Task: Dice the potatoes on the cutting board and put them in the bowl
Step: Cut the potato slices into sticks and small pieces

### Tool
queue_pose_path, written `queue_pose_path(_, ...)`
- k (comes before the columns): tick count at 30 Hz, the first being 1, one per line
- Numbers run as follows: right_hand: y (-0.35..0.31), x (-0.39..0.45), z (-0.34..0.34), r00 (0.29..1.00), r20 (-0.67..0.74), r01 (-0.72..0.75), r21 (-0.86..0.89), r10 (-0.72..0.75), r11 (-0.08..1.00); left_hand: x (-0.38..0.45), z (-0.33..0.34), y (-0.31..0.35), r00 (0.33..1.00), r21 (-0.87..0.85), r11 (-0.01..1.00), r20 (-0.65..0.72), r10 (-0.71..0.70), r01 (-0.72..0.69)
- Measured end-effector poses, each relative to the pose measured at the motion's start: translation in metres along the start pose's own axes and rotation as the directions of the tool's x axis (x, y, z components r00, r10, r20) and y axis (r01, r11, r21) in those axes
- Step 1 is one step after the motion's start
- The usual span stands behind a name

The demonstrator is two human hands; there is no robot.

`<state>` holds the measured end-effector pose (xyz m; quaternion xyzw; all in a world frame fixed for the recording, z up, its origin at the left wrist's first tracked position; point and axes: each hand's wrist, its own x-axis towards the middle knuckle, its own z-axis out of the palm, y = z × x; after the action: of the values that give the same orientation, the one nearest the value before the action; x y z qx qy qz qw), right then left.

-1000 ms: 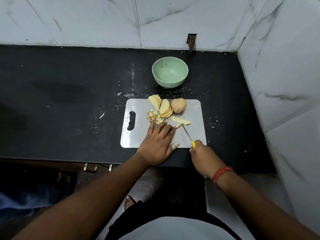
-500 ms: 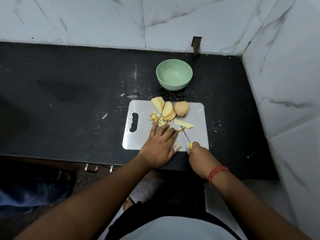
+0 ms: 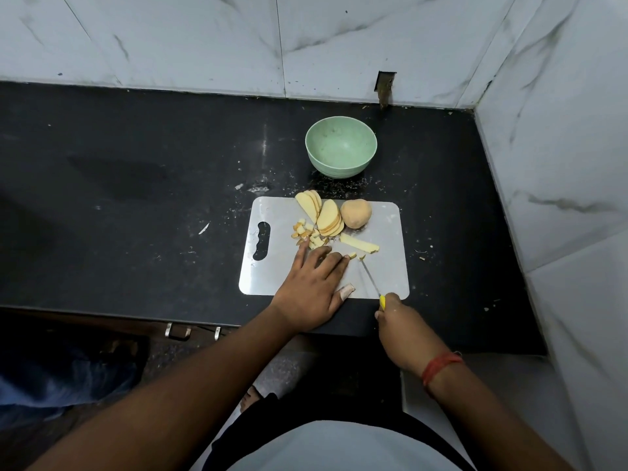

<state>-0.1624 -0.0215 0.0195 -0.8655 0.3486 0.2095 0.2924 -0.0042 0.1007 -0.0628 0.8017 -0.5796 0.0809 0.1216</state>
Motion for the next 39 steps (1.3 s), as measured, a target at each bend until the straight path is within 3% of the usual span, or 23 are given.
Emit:
queue_pose_path(4, -0.011, 0.007, -0.003, 0.998, -0.048, 0.033, -0.004, -0.034, 0.999, -0.002, 0.000, 0.000, 0.999, -0.001, 1.000, -0.031, 0.007, -0.007)
queue_pose_path(14, -0.024, 0.021, -0.005, 0.999, 0.024, -0.022, -0.040, 0.023, 0.999, -0.001, 0.000, 0.000, 1.000, 0.003, 1.000, -0.011, -0.016, 0.016)
queue_pose_path(17, -0.020, 0.012, 0.001, 0.996, -0.002, -0.092, 0.041, 0.092, 0.995, -0.001, 0.001, 0.000, 1.000, 0.012, 1.000, 0.002, -0.018, 0.018)
queue_pose_path(22, -0.004, 0.000, 0.006, 1.000, 0.028, 0.004, -0.047, -0.003, 0.999, -0.002, 0.000, 0.000, 1.000, 0.019, 1.000, 0.012, -0.022, 0.022)
queue_pose_path(28, -0.013, 0.003, 0.000, 0.997, -0.042, 0.069, -0.001, -0.069, 0.998, -0.004, -0.003, 0.001, 0.999, 0.005, 0.999, -0.013, -0.045, 0.045)
queue_pose_path(39, -0.024, 0.021, -0.003, 0.999, 0.051, 0.001, -0.011, 0.000, 1.000, -0.004, -0.003, 0.001, 0.998, 0.008, 0.998, 0.000, -0.056, 0.056)
